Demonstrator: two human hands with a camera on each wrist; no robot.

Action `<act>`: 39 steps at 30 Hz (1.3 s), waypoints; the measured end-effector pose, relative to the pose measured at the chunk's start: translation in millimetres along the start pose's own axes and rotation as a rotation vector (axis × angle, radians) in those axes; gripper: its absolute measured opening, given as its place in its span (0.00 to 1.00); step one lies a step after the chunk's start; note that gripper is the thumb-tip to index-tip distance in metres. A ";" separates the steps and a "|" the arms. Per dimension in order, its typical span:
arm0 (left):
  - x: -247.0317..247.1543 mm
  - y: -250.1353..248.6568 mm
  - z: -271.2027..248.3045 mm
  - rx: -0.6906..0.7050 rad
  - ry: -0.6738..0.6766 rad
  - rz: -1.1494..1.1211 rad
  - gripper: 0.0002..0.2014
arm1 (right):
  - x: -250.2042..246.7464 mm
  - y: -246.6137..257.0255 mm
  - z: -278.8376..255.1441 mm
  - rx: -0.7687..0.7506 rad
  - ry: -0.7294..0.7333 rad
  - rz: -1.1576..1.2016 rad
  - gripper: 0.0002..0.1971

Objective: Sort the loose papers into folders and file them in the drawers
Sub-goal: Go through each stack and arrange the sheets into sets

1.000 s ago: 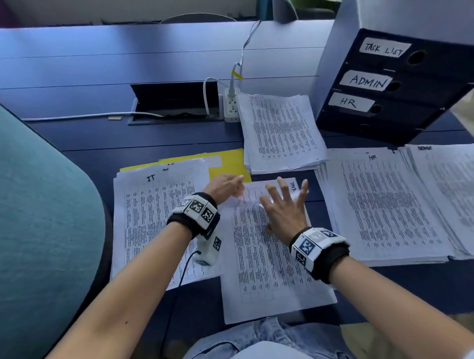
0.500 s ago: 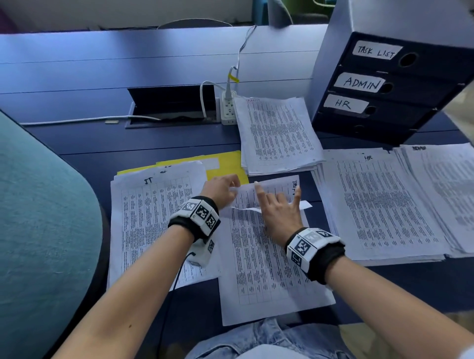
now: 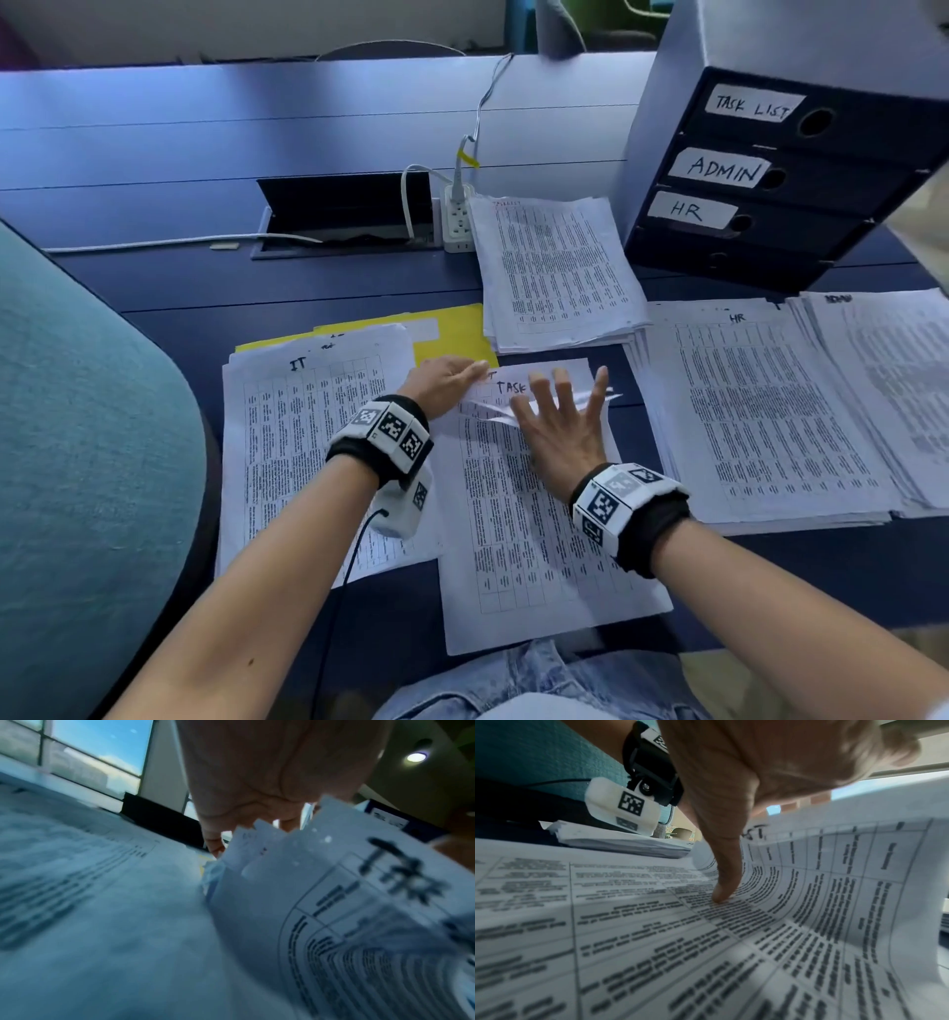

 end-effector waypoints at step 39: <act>7.6 12.0 12.0 -0.229 0.102 0.203 0.20 | 12.3 1.5 -17.4 -0.145 -0.170 0.152 0.57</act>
Point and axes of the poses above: each hand's wrist, its own z-axis towards the middle knuckle, its own x-axis out of the palm, y = z × x, the point moved 1 cm from there along z, towards the middle knuckle, and after that the axes turned 15 degrees about x, right-handed, at the moved point
